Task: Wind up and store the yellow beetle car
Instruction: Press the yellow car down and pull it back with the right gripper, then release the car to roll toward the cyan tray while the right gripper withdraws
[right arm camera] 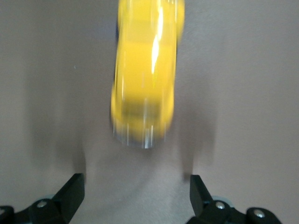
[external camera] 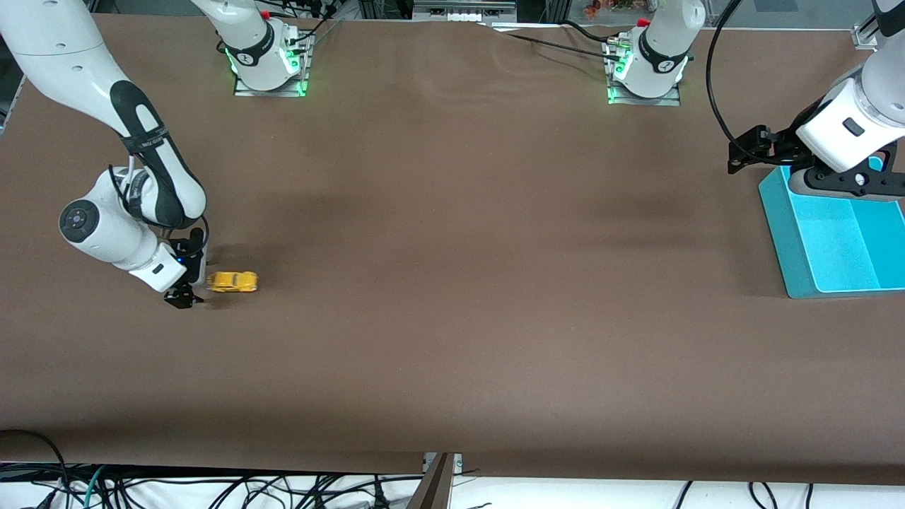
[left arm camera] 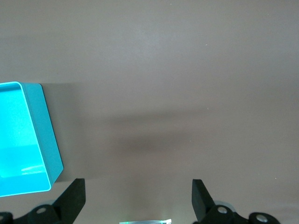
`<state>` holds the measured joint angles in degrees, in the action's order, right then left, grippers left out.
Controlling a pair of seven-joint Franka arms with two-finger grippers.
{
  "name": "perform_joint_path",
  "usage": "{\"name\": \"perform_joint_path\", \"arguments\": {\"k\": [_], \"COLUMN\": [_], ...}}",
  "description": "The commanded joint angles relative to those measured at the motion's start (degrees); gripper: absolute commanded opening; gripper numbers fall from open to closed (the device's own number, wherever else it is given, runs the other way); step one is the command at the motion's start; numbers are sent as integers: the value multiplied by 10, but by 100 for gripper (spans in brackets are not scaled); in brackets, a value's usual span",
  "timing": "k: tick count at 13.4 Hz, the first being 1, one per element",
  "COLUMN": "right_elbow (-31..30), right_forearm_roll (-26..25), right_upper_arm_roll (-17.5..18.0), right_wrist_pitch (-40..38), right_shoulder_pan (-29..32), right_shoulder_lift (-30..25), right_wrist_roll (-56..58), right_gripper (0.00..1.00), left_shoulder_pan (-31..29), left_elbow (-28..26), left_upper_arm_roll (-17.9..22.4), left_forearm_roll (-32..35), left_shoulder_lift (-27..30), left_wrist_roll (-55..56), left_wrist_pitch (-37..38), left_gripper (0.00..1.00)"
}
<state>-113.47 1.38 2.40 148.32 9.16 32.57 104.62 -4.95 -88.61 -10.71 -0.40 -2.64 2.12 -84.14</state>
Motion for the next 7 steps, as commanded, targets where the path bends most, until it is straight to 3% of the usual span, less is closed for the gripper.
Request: {"name": "perform_joint_path", "arguments": {"k": [1,3,7], "right_elbow": [20,21,22], "right_forearm_roll": [11,13,78], "right_upper_arm_roll": [10,15,24], "right_wrist_pitch": [-22,-23,-34], "right_shoulder_pan": [10,10,9], "right_shoulder_lift": [3,-1,-17], "right_wrist_roll": [14,12,-7], "right_gripper": [100,100,100], "left_shoulder_pan": [-6,-6,-7], "left_elbow": [-12,-12,-12], "left_upper_arm_roll": [-5,-5,-5], "left_forearm_roll": [0,0,0], "left_shoulder_lift": [14,14,14], "left_wrist_roll": [4,4,4], "left_wrist_pitch": [3,3,3], "left_gripper": [100,100,100]}}
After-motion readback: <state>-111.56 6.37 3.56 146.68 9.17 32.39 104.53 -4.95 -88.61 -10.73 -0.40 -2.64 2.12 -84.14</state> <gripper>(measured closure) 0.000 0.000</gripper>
